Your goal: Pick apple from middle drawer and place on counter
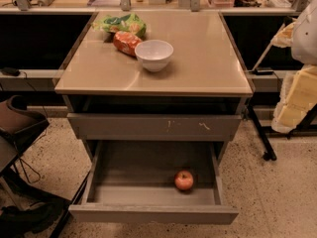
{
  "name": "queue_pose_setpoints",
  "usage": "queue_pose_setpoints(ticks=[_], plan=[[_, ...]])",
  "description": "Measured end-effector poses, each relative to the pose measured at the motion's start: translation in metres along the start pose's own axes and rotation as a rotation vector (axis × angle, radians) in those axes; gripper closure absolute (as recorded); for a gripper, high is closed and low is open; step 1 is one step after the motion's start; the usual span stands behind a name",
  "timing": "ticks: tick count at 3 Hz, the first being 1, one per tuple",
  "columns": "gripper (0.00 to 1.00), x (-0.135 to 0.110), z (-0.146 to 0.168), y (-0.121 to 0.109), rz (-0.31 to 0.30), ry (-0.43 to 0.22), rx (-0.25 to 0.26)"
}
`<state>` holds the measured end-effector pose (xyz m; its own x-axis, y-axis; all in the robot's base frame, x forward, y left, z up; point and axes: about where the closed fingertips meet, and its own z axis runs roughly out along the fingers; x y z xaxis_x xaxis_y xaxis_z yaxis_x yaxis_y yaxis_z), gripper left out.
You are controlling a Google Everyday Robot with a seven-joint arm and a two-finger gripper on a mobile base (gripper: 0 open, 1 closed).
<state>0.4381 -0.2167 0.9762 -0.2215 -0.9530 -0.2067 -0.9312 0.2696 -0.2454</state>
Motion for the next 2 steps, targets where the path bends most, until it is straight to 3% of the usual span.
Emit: queue_pose_setpoints(ticks=[2], plan=[[0.0, 0.0044, 0.0002, 0.0045, 0.0, 0.0, 0.0]])
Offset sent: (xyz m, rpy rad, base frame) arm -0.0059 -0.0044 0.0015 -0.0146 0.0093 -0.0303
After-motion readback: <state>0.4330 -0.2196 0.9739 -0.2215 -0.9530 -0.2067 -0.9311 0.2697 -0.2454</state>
